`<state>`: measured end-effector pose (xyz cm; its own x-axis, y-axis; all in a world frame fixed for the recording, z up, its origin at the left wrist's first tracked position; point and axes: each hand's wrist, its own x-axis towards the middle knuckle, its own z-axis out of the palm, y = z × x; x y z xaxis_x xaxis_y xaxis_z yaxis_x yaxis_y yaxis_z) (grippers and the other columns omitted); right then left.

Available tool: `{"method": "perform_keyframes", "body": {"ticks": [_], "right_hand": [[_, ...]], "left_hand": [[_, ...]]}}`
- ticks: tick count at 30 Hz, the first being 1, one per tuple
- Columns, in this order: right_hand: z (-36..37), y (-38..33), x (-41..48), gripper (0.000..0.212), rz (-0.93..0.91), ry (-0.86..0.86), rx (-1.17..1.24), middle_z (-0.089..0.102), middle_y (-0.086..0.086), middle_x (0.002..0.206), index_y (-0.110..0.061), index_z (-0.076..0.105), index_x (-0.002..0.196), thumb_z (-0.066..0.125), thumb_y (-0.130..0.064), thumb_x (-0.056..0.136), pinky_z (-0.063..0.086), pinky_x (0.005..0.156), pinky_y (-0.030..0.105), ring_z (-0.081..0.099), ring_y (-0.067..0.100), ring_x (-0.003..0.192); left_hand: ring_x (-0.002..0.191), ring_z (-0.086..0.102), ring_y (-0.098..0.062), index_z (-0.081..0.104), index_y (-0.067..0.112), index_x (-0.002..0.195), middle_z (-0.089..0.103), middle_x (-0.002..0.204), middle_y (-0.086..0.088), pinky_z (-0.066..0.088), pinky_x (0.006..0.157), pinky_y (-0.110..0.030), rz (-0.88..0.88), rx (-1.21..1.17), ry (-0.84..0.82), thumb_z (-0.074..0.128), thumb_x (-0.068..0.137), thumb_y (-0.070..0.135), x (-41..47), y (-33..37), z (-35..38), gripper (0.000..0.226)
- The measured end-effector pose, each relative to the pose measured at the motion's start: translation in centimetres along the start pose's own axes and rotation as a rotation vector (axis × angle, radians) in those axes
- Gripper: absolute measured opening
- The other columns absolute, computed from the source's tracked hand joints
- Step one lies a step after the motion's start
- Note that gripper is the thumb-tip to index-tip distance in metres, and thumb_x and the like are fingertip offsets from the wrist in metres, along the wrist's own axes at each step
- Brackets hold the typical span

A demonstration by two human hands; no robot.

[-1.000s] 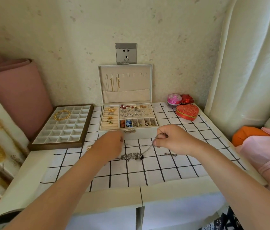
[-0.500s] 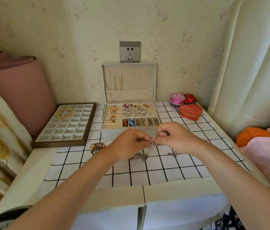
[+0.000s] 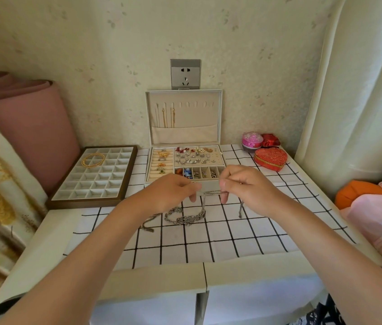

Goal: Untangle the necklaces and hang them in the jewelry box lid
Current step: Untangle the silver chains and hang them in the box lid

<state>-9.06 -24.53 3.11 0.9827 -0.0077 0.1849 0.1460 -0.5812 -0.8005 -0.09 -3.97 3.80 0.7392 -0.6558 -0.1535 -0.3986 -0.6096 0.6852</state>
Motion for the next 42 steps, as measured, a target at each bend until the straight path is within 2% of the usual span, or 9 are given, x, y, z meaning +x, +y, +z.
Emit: {"method": "perform_keyframes", "body": {"ticks": [3,7,10,13,16,27,33,37,42], "right_hand": [[0.2,-0.2,-0.2,0.042,0.14,-0.079,-0.081,0.073,-0.003,0.077,-0.024,0.076,0.068,0.051,-0.042,0.097,0.052,0.08,0.047,0.065,0.031,0.073],[0.8,0.4,-0.3,0.033,0.314,-0.236,-0.241,0.076,-0.017,0.079,-0.021,0.073,0.093,0.047,-0.038,0.103,0.047,0.075,0.03,0.068,0.003,0.081],[1.2,1.3,-0.3,0.018,0.333,-0.25,-0.407,0.074,-0.024,0.081,-0.034,0.071,0.103,0.053,-0.032,0.1,0.048,0.074,0.026,0.062,-0.004,0.076],[1.4,1.6,-0.3,0.016,0.303,-0.207,-0.447,0.075,-0.022,0.088,-0.037,0.068,0.094,0.063,-0.021,0.093,0.052,0.084,0.028,0.064,-0.001,0.09],[1.4,1.5,-0.3,0.03,0.287,-0.187,-0.434,0.075,-0.019,0.091,-0.035,0.06,0.099,0.071,-0.012,0.084,0.051,0.084,0.027,0.063,0.002,0.092],[1.6,2.1,-0.3,0.043,0.346,-0.168,-0.504,0.065,-0.017,0.107,-0.037,0.06,0.109,0.085,-0.03,0.073,0.046,0.078,0.027,0.059,0.007,0.095],[1.6,2.2,-0.3,0.054,0.339,-0.127,-0.535,0.067,-0.014,0.121,-0.037,0.062,0.129,0.081,-0.031,0.079,0.037,0.079,0.021,0.059,0.003,0.105],[1.7,2.0,-0.3,0.051,0.307,-0.091,-0.495,0.068,-0.015,0.118,-0.038,0.064,0.125,0.081,-0.029,0.078,0.039,0.08,0.021,0.054,-0.002,0.095],[1.9,1.5,-0.2,0.049,0.25,-0.073,-0.487,0.068,-0.02,0.11,-0.042,0.066,0.121,0.082,-0.031,0.076,0.042,0.08,0.022,0.056,-0.002,0.093]], "left_hand": [[0.049,0.038,-0.015,0.068,0.025,0.067,0.041,0.048,0.011,0.034,0.057,-0.025,0.058,-0.157,0.105,0.057,0.097,0.039,-0.1,0.1,0.0,0.035],[0.089,0.062,-0.009,0.066,0.023,0.067,0.067,0.085,-0.006,0.041,0.083,-0.024,0.122,-0.362,0.246,0.054,0.1,0.031,-0.4,0.8,-0.1,0.036],[0.075,0.056,-0.014,0.063,0.027,0.062,0.055,0.07,-0.004,0.045,0.096,-0.03,0.153,-0.478,0.233,0.05,0.102,0.03,-0.2,0.8,-0.3,0.042],[0.053,0.034,-0.015,0.06,0.014,0.073,0.032,0.055,0.003,0.054,0.068,-0.028,0.134,-0.697,0.166,0.049,0.103,0.025,-0.4,1.0,-0.4,0.035],[0.05,0.023,-0.014,0.055,0.012,0.071,0.025,0.057,0.003,0.03,0.042,-0.02,0.106,-0.743,0.141,0.049,0.103,0.022,-0.8,1.4,-0.7,0.034],[0.048,0.015,-0.013,0.025,0.023,0.057,0.019,0.054,0.006,0.016,0.04,-0.021,0.076,-0.927,0.411,0.041,0.099,0.015,-1.1,0.0,-3.2,0.045],[0.047,0.026,-0.016,0.036,0.018,0.057,0.031,0.05,0.004,0.027,0.043,-0.024,-0.112,-0.512,0.306,0.046,0.094,0.015,-0.7,-1.3,-4.0,0.038],[0.046,0.045,-0.013,0.051,0.015,0.063,0.044,0.052,0.003,0.046,0.052,-0.025,-0.221,0.068,-0.053,0.051,0.095,0.02,-1.2,-2.1,-3.2,0.031],[0.085,0.061,-0.012,0.071,0.016,0.098,0.066,0.092,0.003,0.047,0.072,-0.023,-0.213,0.495,-0.143,0.057,0.094,0.026,-1.1,-2.1,-0.6,0.018]]}}
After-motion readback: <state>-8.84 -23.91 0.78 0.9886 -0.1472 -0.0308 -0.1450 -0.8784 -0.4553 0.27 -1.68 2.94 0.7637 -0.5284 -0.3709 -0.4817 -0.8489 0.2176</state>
